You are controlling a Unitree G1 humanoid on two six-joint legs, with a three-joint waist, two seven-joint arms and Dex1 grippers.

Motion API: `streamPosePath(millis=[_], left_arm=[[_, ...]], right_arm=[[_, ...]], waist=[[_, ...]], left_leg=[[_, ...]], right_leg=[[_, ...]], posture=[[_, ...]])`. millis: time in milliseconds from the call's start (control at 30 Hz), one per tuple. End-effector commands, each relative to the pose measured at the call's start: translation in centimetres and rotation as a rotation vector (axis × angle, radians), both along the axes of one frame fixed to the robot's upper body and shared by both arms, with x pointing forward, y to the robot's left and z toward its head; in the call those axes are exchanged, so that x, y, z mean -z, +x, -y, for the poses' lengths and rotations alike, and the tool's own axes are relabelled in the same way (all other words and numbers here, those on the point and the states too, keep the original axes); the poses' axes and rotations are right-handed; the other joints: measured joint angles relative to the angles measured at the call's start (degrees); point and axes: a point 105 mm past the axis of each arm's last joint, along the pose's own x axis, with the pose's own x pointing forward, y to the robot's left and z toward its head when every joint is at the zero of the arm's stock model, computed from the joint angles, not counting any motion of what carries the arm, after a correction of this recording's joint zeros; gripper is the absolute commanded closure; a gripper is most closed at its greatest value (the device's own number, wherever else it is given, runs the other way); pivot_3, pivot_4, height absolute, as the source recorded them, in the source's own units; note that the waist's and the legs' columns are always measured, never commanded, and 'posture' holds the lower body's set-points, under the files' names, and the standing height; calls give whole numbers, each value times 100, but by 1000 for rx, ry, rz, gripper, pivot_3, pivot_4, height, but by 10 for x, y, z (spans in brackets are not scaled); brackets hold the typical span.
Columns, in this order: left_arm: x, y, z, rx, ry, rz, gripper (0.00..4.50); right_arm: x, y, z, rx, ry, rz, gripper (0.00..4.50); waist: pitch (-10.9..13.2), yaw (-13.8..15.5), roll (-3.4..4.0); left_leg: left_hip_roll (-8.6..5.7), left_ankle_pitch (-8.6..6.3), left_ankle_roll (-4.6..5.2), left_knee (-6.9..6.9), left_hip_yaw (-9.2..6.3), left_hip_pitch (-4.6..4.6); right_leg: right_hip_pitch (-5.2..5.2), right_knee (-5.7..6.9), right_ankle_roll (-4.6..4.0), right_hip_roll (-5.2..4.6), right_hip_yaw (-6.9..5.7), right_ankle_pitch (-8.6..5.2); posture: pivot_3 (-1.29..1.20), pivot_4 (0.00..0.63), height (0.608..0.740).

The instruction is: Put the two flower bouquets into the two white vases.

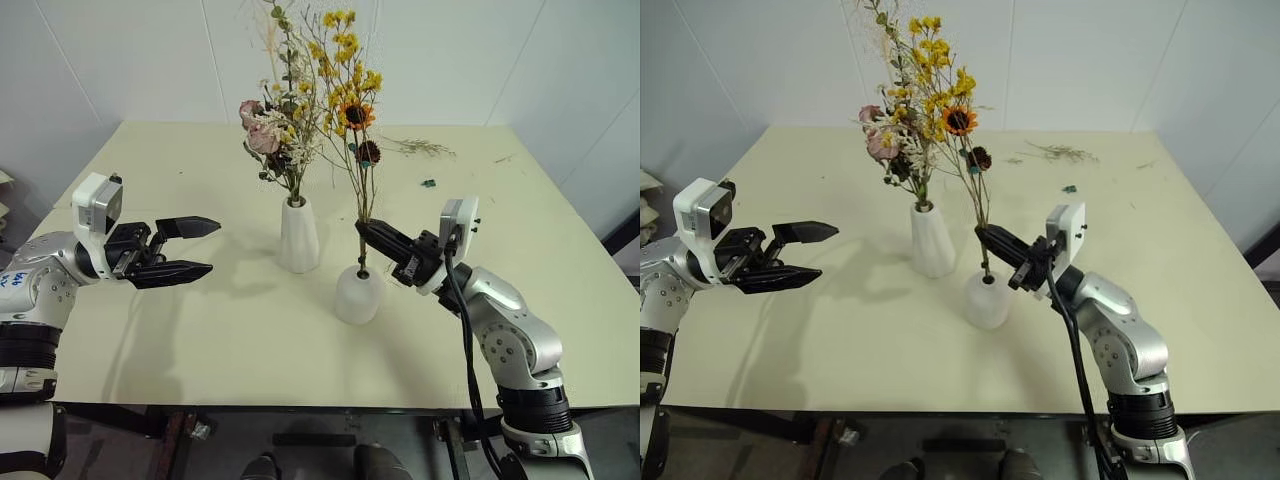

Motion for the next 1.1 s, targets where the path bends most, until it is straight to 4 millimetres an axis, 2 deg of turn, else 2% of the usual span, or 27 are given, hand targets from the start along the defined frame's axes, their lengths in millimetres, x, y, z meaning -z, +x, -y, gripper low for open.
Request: streamPosePath(millis=[33, 633, 1100], left_arm=[[-12, -17, -3, 108, 11, 63, 0], [-11, -16, 0, 115, 4, 64, 0], [-11, -16, 0, 116, 3, 63, 0]], right_arm=[[-9, -4, -2, -15, 11, 51, 4477], [1, -3, 4, 12, 5, 26, 4477], [17, -1, 5, 26, -1, -19, 4477]], waist=[[0, 3, 0], [0, 4, 0], [0, 3, 0]], left_leg=[[0, 0, 0, 0, 0, 0], [0, 0, 0, 0, 0, 0], [0, 0, 0, 0, 0, 0]], right_leg=[[0, 0, 0, 0, 0, 0], [0, -2, 0, 0, 0, 0], [0, -4, 0, 0, 0, 0]], posture=[[0, 150, 740], [0, 150, 740], [0, 150, 740]])
